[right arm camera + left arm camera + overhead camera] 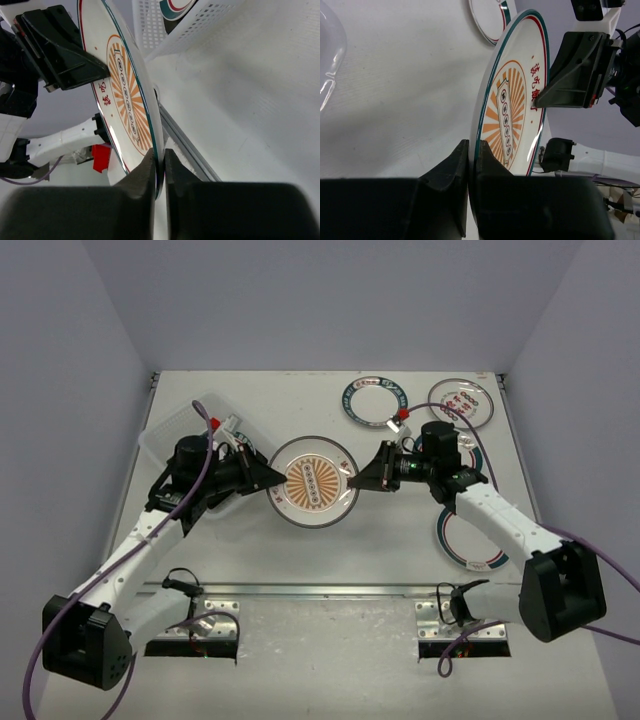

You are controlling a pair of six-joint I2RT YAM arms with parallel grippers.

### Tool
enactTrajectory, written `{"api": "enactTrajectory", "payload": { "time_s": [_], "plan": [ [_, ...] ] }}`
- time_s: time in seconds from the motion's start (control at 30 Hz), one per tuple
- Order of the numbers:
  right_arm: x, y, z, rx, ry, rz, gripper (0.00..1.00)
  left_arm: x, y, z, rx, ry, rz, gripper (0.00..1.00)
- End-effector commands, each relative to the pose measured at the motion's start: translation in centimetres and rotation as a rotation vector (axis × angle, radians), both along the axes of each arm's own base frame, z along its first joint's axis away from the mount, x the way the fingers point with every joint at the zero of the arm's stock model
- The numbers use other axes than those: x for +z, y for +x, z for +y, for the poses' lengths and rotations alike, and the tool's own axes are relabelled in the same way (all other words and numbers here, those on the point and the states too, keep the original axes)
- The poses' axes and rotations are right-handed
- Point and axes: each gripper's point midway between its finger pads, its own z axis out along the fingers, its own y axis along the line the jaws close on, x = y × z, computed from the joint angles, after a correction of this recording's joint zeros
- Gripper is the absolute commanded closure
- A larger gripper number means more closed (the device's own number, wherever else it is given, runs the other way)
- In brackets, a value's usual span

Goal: Place the plates into the plastic bin on the countertop

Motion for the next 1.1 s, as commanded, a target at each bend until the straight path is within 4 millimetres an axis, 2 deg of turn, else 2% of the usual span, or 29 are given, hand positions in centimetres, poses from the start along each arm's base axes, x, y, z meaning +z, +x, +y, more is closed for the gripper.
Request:
{"api": "enactTrajectory", "payload": {
  "time_s": [0.0, 0.07, 0.1, 0.17, 0.23, 0.27, 0.33, 0.37, 0.4, 0.5, 0.6, 0.73, 0.8, 0.83, 0.93, 1.03, 1.07],
  "plan": [
    [3.6, 0.7, 0.6, 0.019, 0.073, -0.123, 0.81, 1.9, 0.8, 0.7, 0.056, 0.038, -0.096, 1.0],
    [3.0, 1.0, 0.2, -0.009, 0.06, -0.121, 0.51, 2.3, 2.0, 2.3, 0.169, 0.088, -0.108, 1.0],
    [2.6, 1.3, -0.2, -0.03, 0.061, -0.117, 0.4, 3.1, 2.4, 3.2, 0.221, 0.09, -0.118, 1.0],
    [1.5, 1.8, -1.2, -0.069, 0.056, -0.095, 0.21, 4.2, 3.5, 5.5, 0.341, 0.084, -0.123, 1.0],
    [0.2, 2.4, -2.4, -0.123, 0.022, -0.063, 0.06, 4.5, 4.6, 9.0, 0.485, 0.09, -0.098, 1.0],
    [-0.6, 3.1, -3.3, -0.171, -0.007, -0.051, 0.05, 4.6, 5.2, 11.7, 0.59, 0.1, -0.08, 1.0],
    [-1.9, 3.0, -4.8, -0.221, -0.06, -0.038, 0.03, 4.7, 6.0, 16.3, 0.761, 0.133, -0.063, 1.0],
    [-2.5, 3.0, -5.3, -0.236, -0.066, -0.024, 0.03, 4.7, 6.1, 17.8, 0.806, 0.141, -0.048, 1.0],
    [-2.4, 2.8, -6.0, -0.253, -0.071, -0.043, 0.02, 5.1, 6.2, 21.0, 0.912, 0.163, -0.045, 1.0],
    [-3.2, 1.5, -7.2, -0.262, -0.117, -0.065, 0.02, 3.2, 6.9, 26.2, 1.063, 0.244, 0.034, 1.0],
    [-4.1, 0.1, -7.8, -0.261, -0.144, -0.064, 0.01, -0.3, 8.6, 27.1, 1.039, 0.271, 0.137, 1.0],
    [-2.5, -1.5, -8.0, -0.261, -0.125, -0.141, 0.01, -3.1, 10.5, 26.3, 0.962, 0.23, 0.197, 1.0],
    [-2.0, -2.2, -8.3, -0.254, -0.143, -0.164, 0.01, -4.2, 10.7, 25.8, 0.929, 0.217, 0.227, 0.97],
    [-1.5, -2.5, -8.5, -0.254, -0.153, -0.184, 0.01, -4.8, 10.8, 25.6, 0.913, 0.211, 0.244, 0.94],
    [0.4, -3.4, -9.3, -0.261, -0.201, -0.263, 0.01, -6.9, 10.8, 24.7, 0.862, 0.191, 0.285, 0.75],
    [1.4, -3.8, -10.2, -0.299, -0.251, -0.316, 0.01, -8.4, 10.5, 22.5, 0.778, 0.151, 0.315, 0.51],
    [1.5, -3.9, -10.5, -0.306, -0.268, -0.321, 0.01, -8.7, 10.5, 22.4, 0.775, 0.152, 0.321, 0.51]
  ]
}}
